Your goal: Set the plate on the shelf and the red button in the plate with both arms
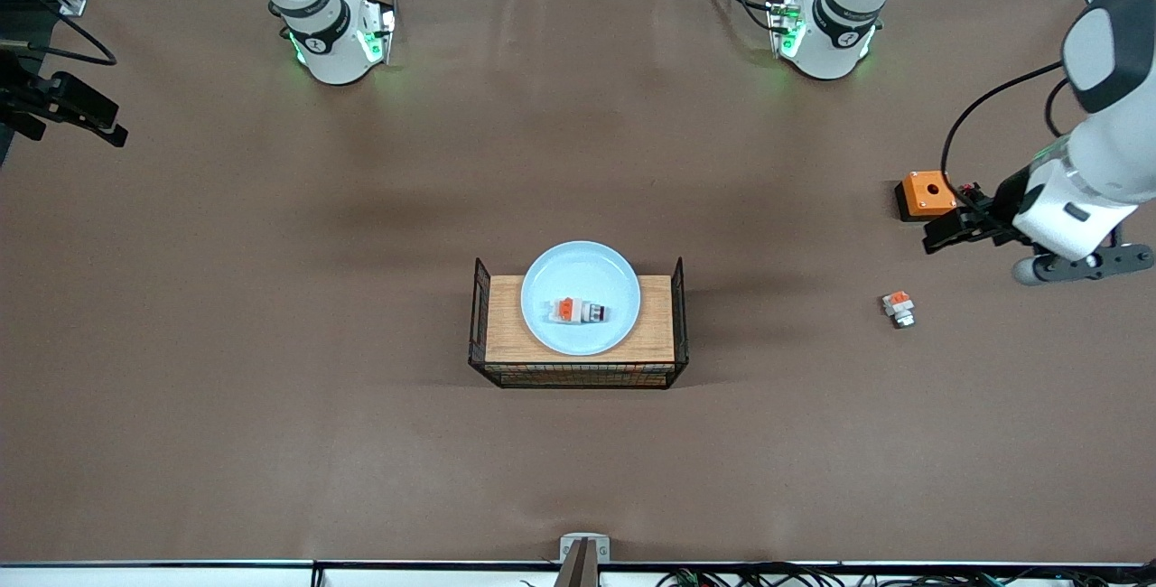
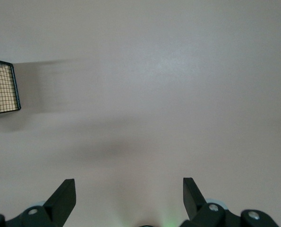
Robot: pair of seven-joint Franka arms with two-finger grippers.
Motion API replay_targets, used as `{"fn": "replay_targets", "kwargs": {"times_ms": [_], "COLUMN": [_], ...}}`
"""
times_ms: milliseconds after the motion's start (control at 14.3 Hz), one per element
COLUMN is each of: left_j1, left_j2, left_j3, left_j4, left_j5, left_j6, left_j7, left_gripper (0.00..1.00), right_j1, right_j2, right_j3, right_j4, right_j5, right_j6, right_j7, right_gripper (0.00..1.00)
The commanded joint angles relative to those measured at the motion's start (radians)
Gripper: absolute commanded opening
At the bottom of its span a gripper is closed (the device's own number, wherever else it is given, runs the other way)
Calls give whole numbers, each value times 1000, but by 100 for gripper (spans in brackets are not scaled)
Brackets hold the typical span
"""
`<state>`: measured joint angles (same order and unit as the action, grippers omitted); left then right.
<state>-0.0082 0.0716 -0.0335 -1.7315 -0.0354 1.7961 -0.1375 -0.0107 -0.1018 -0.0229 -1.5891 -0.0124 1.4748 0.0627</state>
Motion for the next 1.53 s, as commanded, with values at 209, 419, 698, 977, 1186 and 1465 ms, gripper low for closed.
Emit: {"fn": "replay_targets", "kwargs": {"times_ms": [209,419,698,977,1186,1465], "left_j1": [14,10,7,2,1,2], "left_j2": [-84,-98,-98,-87,-38,-36], "left_j3": [-11,-22,-43,-46,-59,-68], "left_j4": [-11,49,82,104,148,182], "left_j5": [3,3,6,49,58,52], "left_j6": [-49,-90,-100,-100,-95,-98], "left_j7": [7,2,6,6,6,7], "left_gripper": [100,100,100,100,100,100], "right_j1": [8,8,18,18,15,17], "right_j2": [-26,-38,-44,-56,-59,-61], "right_j3": [-34,-38,-63,-63,-63,-58], "right_j4": [-26,-52,-60,-71,-71,-71], "right_j5": [32,32,32,29,28,23], "right_j6": [41,56,62,56,41,25], "right_j7": [-55,-82,-115,-113,-115,-113], "right_gripper": [100,100,100,100,100,100]}}
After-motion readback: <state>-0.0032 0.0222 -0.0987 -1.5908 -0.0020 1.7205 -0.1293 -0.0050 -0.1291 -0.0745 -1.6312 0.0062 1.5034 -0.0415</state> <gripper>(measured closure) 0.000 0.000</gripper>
